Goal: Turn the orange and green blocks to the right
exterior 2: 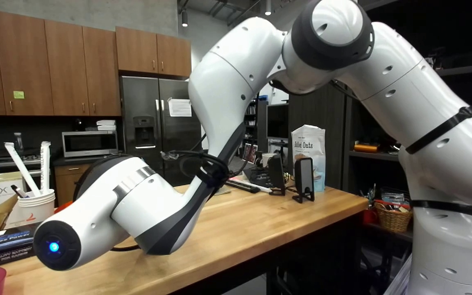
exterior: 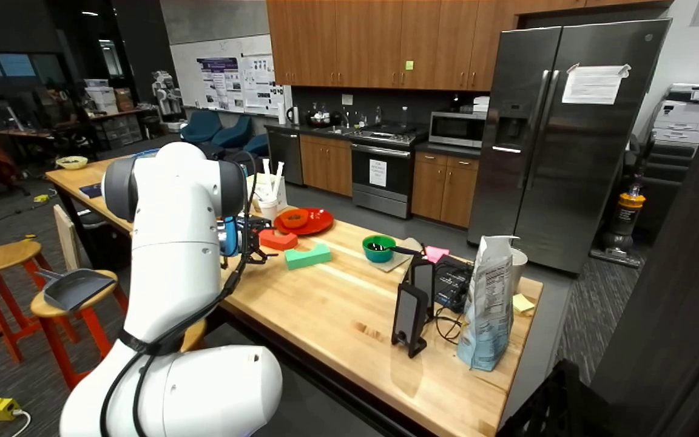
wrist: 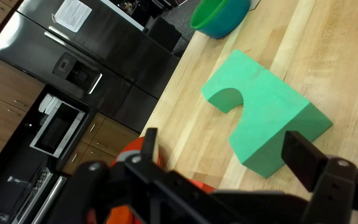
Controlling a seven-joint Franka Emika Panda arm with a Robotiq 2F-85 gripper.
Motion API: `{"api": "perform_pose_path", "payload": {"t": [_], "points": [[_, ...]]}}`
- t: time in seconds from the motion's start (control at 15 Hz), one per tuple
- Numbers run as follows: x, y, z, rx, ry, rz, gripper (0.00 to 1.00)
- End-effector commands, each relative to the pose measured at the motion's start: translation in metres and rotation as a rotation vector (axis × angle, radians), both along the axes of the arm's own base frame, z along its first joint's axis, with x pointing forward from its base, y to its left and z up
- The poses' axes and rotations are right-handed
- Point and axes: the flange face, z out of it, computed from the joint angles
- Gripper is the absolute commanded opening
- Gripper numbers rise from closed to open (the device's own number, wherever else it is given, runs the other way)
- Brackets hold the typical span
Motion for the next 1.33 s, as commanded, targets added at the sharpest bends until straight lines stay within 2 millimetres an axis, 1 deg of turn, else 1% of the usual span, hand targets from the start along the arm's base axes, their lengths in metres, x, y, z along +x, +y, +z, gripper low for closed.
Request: {"api": "perform_pose_path", "payload": {"t": [0.0, 0.27, 0.53, 0.6, 0.93, 1.0, 1.07, 1.27], "points": [[0.011, 0.004, 0.002, -0.070, 0.053, -0.002, 1.00], [0.013, 0.009, -0.001, -0.120, 0.120, 0.022, 1.00], [0.021, 0.013, 0.004, -0.102, 0.117, 0.016, 1.00], [0.014, 0.012, -0.001, -0.107, 0.097, 0.023, 1.00], [0.018, 0.014, 0.000, -0.104, 0.098, 0.021, 1.00], [0.014, 0.017, 0.000, -0.097, 0.101, 0.028, 1.00], [0.016, 0.015, -0.002, -0.120, 0.097, -0.004, 1.00], [0.026, -0.007, -0.010, -0.201, 0.074, -0.132, 1.00]]}}
